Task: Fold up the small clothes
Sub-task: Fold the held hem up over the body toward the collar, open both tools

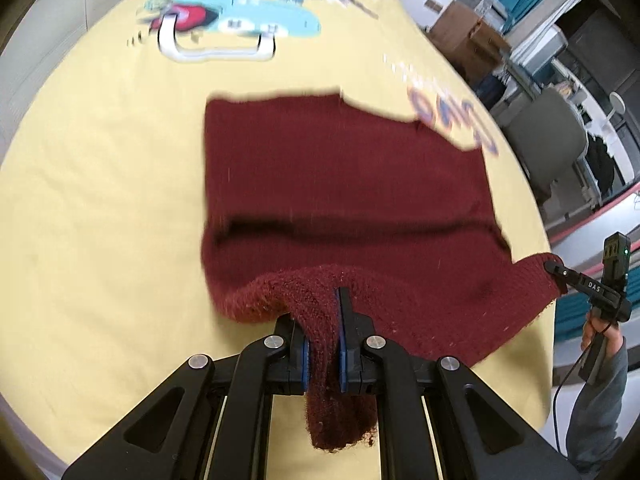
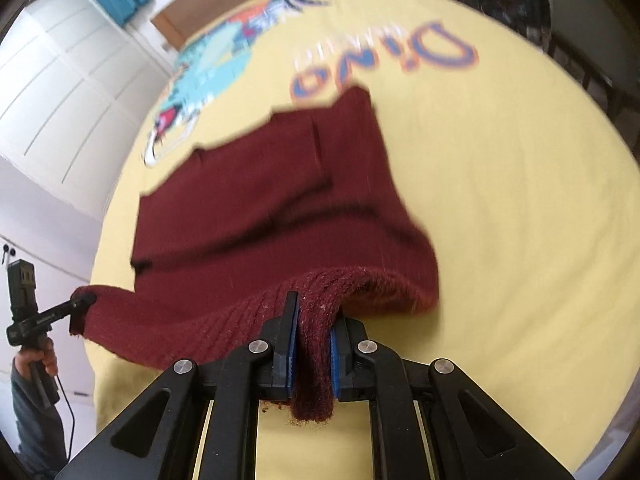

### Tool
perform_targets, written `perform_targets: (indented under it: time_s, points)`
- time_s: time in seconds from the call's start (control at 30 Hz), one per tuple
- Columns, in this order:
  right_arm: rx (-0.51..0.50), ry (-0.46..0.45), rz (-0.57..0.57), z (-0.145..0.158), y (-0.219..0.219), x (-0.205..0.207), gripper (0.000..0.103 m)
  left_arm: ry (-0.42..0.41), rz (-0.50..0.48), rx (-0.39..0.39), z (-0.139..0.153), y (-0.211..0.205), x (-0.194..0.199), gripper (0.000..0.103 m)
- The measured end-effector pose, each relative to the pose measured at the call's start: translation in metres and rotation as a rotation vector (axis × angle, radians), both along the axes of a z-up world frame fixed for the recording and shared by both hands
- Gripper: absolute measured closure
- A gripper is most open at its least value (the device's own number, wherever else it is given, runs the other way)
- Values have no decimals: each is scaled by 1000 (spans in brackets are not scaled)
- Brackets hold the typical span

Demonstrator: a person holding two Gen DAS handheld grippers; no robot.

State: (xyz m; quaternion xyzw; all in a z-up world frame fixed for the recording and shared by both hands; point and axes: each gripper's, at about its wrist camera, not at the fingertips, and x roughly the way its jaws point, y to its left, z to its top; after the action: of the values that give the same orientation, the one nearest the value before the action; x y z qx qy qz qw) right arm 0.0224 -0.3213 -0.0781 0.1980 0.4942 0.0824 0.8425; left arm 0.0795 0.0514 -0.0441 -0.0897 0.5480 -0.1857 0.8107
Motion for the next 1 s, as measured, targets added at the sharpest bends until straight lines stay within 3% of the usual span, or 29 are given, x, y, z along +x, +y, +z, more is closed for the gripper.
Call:
perform_targets:
  time_s: [0.2, 0.4, 0.63, 0.83, 0.9, 0.93, 0.97, 1.0]
  points:
    - [-34, -88, -36, 29, 4, 72, 91, -40, 68, -26, 17, 13, 62, 95]
    - [-79, -88, -47, 32, 4, 128, 91, -50, 99, 57, 8, 9, 115, 95]
    - [-111, 47, -53, -20, 14, 185, 91, 6, 124, 155, -43, 0, 151, 94]
    - [-136, 107, -61, -46, 20, 193, 88, 29, 128, 247, -70, -5, 160, 90]
    - [-162, 93, -72, -44, 21, 192, 78, 39, 122, 262, -69, -8, 162, 83]
    - [-176, 77, -82, -41, 21, 191, 66, 39, 121, 268, -68, -9, 162, 79]
    - [-174, 68, -84, -39, 21, 190, 57, 31, 121, 274, -65, -10, 161, 70]
    - [-170, 53, -91, -35, 21, 189, 41, 19, 122, 273, -62, -11, 160, 64]
